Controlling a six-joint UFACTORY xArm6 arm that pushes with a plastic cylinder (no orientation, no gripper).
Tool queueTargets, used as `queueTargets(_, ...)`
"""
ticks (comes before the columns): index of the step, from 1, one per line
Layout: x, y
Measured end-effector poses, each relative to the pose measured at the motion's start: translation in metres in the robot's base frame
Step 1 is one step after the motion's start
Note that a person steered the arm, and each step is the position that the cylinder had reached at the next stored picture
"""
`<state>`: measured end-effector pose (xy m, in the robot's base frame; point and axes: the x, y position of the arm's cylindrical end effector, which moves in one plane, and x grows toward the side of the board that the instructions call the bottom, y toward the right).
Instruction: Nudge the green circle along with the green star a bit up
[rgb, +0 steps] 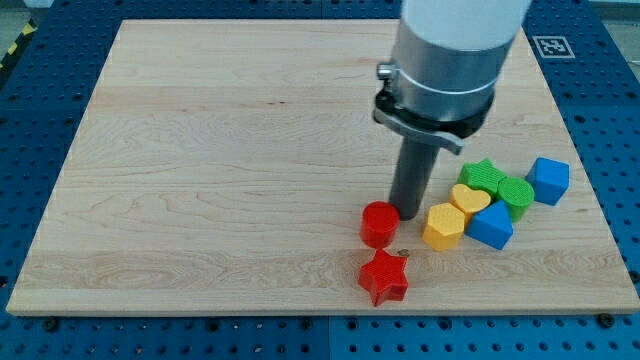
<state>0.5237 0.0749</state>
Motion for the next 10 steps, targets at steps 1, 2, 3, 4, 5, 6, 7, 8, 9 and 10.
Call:
queueTargets(1,0.000,-0.027)
queueTargets(2,0.000,-0.044)
queueTargets(3,-0.031,-0.046)
queueTargets(4,-0.082,-0.039)
queueTargets(5,-0.126,0.025)
queueTargets(6,-0.127,0.131)
queueTargets(7,-0.117,0.249)
queueTargets(8,-0.099,0.270)
queueTargets(9,-0.019,0.267)
queueTargets(10,0.021,0.259)
